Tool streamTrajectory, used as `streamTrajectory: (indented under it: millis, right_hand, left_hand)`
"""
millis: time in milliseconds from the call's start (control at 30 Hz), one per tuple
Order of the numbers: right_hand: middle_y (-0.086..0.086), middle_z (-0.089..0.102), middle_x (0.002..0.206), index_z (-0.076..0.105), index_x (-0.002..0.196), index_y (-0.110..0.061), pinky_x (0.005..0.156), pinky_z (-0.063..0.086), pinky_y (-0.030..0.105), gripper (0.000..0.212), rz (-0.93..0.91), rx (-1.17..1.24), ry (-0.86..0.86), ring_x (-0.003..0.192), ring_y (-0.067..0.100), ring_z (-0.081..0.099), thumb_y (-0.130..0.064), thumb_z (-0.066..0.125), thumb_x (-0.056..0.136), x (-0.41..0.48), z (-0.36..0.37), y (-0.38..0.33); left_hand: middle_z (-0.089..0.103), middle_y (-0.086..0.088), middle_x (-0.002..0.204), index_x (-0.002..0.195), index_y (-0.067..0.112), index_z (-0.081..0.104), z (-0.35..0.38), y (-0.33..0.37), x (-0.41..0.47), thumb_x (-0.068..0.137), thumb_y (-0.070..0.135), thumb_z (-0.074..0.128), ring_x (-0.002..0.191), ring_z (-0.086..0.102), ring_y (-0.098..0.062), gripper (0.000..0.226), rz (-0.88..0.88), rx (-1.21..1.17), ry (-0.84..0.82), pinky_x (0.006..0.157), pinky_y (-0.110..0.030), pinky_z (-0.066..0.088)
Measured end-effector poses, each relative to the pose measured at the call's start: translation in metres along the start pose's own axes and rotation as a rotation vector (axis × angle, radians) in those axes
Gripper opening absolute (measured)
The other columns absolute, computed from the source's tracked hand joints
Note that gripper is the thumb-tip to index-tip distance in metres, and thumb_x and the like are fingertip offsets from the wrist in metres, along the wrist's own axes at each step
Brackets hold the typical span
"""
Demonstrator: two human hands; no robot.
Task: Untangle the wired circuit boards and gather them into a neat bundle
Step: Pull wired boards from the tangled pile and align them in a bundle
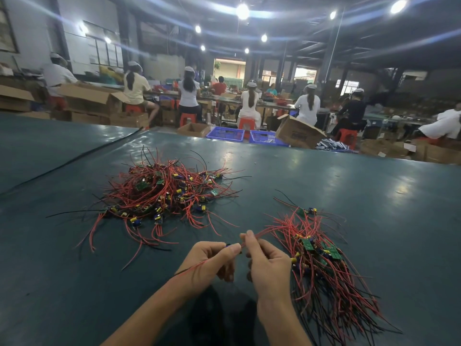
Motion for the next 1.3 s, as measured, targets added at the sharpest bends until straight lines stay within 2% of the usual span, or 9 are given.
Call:
streamTrajectory:
  millis: [133,333,567,700,867,967,1033,1167,1300]
  right_hand:
    - [-0.009,0.048,0.049,0.079,0.068,-0.017,0.032,0.029,0.017,0.022,0.114,0.162,0.206,0.035,0.002,0.029,-0.023,0.070,0.087,0.015,-0.035,0.004]
    - [-0.004,0.055,0.060,0.076,0.071,-0.015,0.032,0.024,0.016,0.023,0.103,0.299,0.289,0.035,0.003,0.026,-0.026,0.068,0.090,0.022,-0.057,0.001]
    - [-0.001,0.074,0.072,0.074,0.079,-0.012,0.036,0.033,0.017,0.027,0.142,0.039,0.014,0.039,0.004,0.043,-0.037,0.068,0.088,0.010,-0.016,0.004]
    - [0.003,0.073,0.068,0.078,0.070,-0.016,0.049,0.045,0.018,0.026,0.007,-0.129,-0.144,0.054,0.006,0.060,-0.032,0.068,0.088,-0.003,0.008,0.000]
    - [0.001,0.070,0.060,0.076,0.063,-0.017,0.049,0.043,0.013,0.031,-0.022,-0.132,-0.182,0.053,0.003,0.058,-0.036,0.069,0.086,-0.005,0.007,-0.007]
    - [0.005,0.069,0.059,0.076,0.064,-0.014,0.062,0.055,0.025,0.027,-0.074,-0.212,-0.191,0.059,0.012,0.066,-0.037,0.075,0.080,-0.007,0.007,-0.009]
    - [0.002,0.072,0.064,0.077,0.067,-0.015,0.070,0.060,0.039,0.021,-0.108,-0.302,-0.160,0.066,0.017,0.071,-0.031,0.076,0.081,-0.006,0.005,-0.008]
    - [0.008,0.069,0.061,0.075,0.068,-0.011,0.065,0.056,0.045,0.021,-0.182,-0.362,-0.001,0.057,0.019,0.065,-0.022,0.073,0.085,0.003,-0.015,-0.013]
    - [0.003,0.065,0.072,0.075,0.107,-0.013,0.060,0.057,0.043,0.024,-0.507,-0.406,0.221,0.061,0.021,0.064,-0.021,0.075,0.085,-0.004,-0.031,-0.046]
  left_hand:
    - [0.056,-0.005,0.050,0.051,0.012,0.059,-0.001,0.000,0.001,0.071,0.048,0.065,0.045,0.055,-0.016,0.042,-0.013,-0.049,-0.038,0.052,-0.022,0.045]
    - [0.055,-0.004,0.049,0.055,0.008,0.058,0.004,-0.002,-0.003,0.073,0.047,0.066,0.043,0.053,-0.013,0.043,-0.020,-0.073,-0.051,0.051,-0.019,0.044]
    - [0.059,-0.006,0.053,0.054,0.018,0.062,-0.014,-0.006,0.000,0.079,0.055,0.066,0.048,0.053,-0.014,0.045,-0.022,-0.061,0.144,0.051,-0.020,0.043]
    - [0.061,-0.003,0.054,0.063,0.020,0.068,-0.009,-0.009,0.001,0.075,0.054,0.063,0.051,0.056,-0.013,0.037,0.009,-0.005,0.103,0.052,-0.021,0.046]
    - [0.065,0.000,0.062,0.079,0.019,0.068,-0.005,-0.009,0.000,0.081,0.045,0.071,0.057,0.061,-0.011,0.026,0.034,0.084,0.029,0.057,-0.023,0.049]
    - [0.068,-0.003,0.068,0.088,0.009,0.067,-0.001,-0.007,-0.004,0.083,0.029,0.066,0.061,0.063,-0.016,0.021,0.100,0.198,0.001,0.061,-0.033,0.052]
    - [0.072,-0.004,0.079,0.095,0.011,0.068,0.003,-0.004,-0.006,0.085,0.021,0.063,0.071,0.067,-0.024,0.015,0.146,0.287,-0.025,0.068,-0.037,0.054]
    - [0.068,0.008,0.070,0.084,0.027,0.067,-0.004,0.001,-0.007,0.086,0.019,0.065,0.060,0.060,-0.005,0.009,0.193,0.479,0.038,0.061,-0.022,0.048]
    - [0.063,0.016,0.078,0.082,0.027,0.066,-0.041,0.016,-0.009,0.084,0.018,0.069,0.074,0.059,-0.005,0.010,0.261,0.745,0.330,0.071,-0.022,0.046]
Point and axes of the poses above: each hand's wrist, its own x-axis towards the middle knuckle, its own z-axis out of the palm, y = z × x, the point moved 8 cm from there along x, towards the middle knuckle
